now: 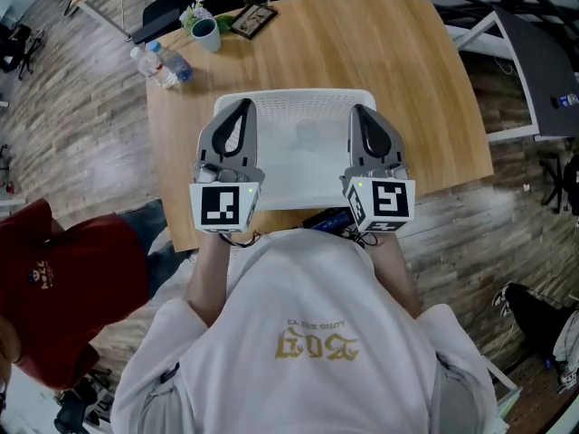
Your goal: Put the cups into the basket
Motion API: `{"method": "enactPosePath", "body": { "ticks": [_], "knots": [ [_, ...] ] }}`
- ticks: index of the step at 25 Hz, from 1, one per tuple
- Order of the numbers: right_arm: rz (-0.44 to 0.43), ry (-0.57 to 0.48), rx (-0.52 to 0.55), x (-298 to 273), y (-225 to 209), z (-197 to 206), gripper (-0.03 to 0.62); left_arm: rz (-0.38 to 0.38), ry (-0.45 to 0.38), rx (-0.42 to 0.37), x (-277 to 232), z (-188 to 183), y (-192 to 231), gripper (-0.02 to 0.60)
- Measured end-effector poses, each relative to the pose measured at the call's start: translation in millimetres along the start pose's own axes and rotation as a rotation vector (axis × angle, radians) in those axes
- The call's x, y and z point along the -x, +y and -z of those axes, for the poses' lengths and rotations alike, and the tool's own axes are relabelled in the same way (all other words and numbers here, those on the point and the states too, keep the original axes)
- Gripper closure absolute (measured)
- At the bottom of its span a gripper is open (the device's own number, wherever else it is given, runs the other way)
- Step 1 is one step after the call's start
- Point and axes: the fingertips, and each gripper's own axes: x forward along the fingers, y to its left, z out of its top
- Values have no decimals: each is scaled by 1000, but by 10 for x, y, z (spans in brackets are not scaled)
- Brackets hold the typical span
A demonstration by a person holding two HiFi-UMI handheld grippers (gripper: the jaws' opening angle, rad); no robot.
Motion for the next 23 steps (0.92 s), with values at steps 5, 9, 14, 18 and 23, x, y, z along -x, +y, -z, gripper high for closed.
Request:
{"method": "enactPosePath", "body": {
  "ticks": [5, 9, 14, 18, 23],
  "knots": [
    [11, -3, -2, 27, -25, -13, 583, -14, 6, 10, 15, 22, 11, 574],
    [14, 1, -3, 35, -28, 3, 583, -14, -2, -6, 9, 28, 24, 574],
    [12, -4, -3, 41, -20, -5, 583, -9, 3, -7, 14, 51, 9, 574],
    [14, -7, -2, 43, -40, -37, 583, -6, 10, -8, -4, 32, -9, 574],
    [13, -9, -5, 39, -50, -49, 583, 1, 7, -14, -22, 14, -29, 574]
  ]
}}
